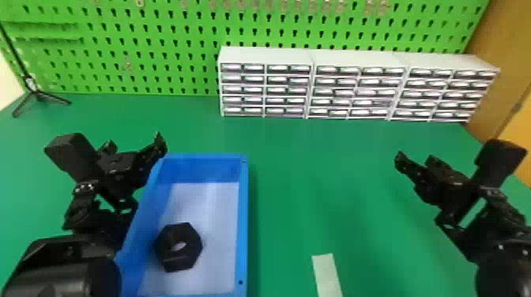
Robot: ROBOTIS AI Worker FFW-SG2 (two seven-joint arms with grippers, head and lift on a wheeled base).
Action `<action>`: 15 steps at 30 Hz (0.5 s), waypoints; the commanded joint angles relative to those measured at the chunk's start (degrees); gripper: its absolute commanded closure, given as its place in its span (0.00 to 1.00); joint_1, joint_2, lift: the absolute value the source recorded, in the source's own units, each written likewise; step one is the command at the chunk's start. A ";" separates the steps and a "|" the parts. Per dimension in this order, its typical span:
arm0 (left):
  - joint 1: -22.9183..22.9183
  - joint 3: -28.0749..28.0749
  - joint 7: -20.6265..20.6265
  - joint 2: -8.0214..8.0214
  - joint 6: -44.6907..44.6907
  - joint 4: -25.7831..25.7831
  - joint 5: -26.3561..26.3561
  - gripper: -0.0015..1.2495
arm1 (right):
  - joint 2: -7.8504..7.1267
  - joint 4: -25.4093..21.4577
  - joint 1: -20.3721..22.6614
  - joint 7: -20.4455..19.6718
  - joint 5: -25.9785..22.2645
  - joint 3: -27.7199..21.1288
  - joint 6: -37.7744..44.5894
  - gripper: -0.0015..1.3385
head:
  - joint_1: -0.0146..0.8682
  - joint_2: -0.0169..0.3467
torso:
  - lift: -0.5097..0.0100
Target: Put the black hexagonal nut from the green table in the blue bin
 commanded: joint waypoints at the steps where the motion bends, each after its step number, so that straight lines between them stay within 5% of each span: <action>1: 0.00 0.03 -0.04 0.01 0.00 -0.06 0.00 0.10 | 0.15 0.00 0.04 0.00 0.32 -0.05 0.03 0.35 | 0.80 0.07 | 0.79; 15: 0.00 -0.06 0.05 0.01 0.00 0.03 0.00 0.10 | 0.15 0.00 -0.05 0.00 1.46 0.48 0.21 0.35 | 0.80 0.07 | 0.79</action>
